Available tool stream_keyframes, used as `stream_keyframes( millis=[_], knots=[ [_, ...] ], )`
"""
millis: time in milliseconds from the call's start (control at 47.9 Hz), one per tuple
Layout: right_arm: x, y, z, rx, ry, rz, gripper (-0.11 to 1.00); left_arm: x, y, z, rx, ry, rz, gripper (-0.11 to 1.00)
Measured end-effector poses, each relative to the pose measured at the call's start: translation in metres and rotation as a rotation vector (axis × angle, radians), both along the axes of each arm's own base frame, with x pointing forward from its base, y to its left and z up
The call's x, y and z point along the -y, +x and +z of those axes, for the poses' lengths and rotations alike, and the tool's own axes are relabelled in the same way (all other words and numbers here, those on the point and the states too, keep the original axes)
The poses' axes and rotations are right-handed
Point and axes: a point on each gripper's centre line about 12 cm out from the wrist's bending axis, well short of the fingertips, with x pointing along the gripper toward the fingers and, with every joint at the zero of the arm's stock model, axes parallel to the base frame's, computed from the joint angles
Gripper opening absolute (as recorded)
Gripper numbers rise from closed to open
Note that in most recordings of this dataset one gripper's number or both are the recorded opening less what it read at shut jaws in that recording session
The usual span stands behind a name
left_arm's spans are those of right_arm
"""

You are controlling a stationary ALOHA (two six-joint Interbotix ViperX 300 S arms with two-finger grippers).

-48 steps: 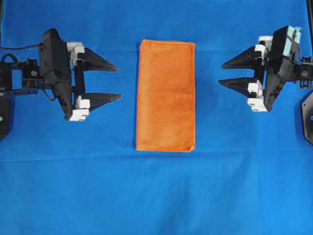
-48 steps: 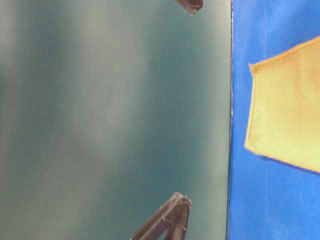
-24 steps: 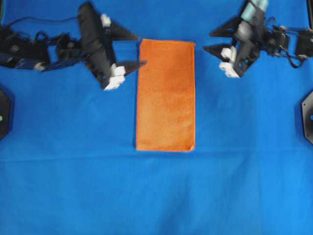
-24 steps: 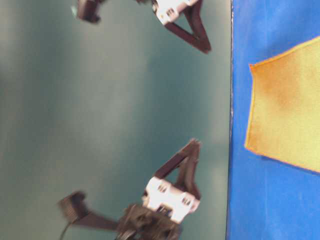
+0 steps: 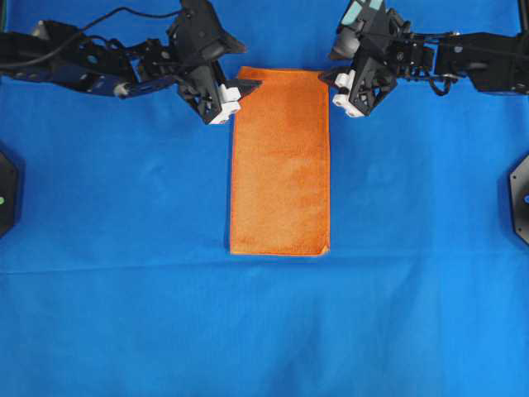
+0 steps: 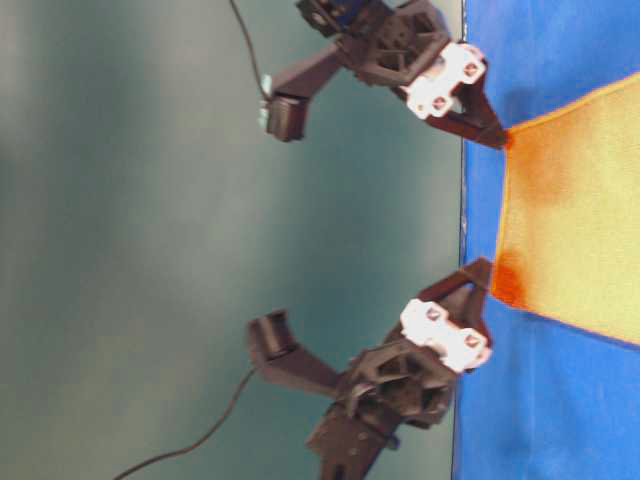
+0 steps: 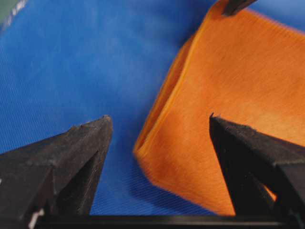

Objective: Fold the orange towel.
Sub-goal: 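Grasp the top two corners of the vertical strip with both grippers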

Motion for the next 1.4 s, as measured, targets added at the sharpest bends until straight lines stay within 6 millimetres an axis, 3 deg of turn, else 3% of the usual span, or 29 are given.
stream_keyframes(
  millis=[230,355,438,564,668,1044,1398],
  knots=[
    [0.001,0.002,-0.016,-0.032,0.021,-0.001,0.56,-0.011,0.000,-0.026,-0.043,-0.020,0.023,0.72],
    [0.001,0.002,-0.015,-0.030,0.022,-0.002,0.52,-0.013,0.001,-0.032,-0.051,-0.025,0.027,0.58],
    [0.001,0.002,-0.016,-0.032,0.022,-0.001,0.41,-0.012,0.001,-0.033,-0.053,-0.025,0.024,0.43],
    [-0.001,0.002,-0.016,-0.033,0.022,0.004,0.07,-0.012,0.000,-0.034,-0.056,-0.026,0.023,0.20],
    [-0.001,0.003,-0.016,-0.034,0.018,0.010,0.04,-0.010,0.001,-0.034,-0.058,-0.025,0.019,0.05],
    [-0.001,0.003,-0.015,-0.034,0.014,0.013,0.04,-0.007,0.002,-0.032,-0.060,-0.014,0.005,0.03],
    [-0.005,0.000,0.023,-0.001,-0.034,0.004,0.04,-0.006,0.002,0.009,-0.006,0.051,-0.019,0.03]
  ],
)
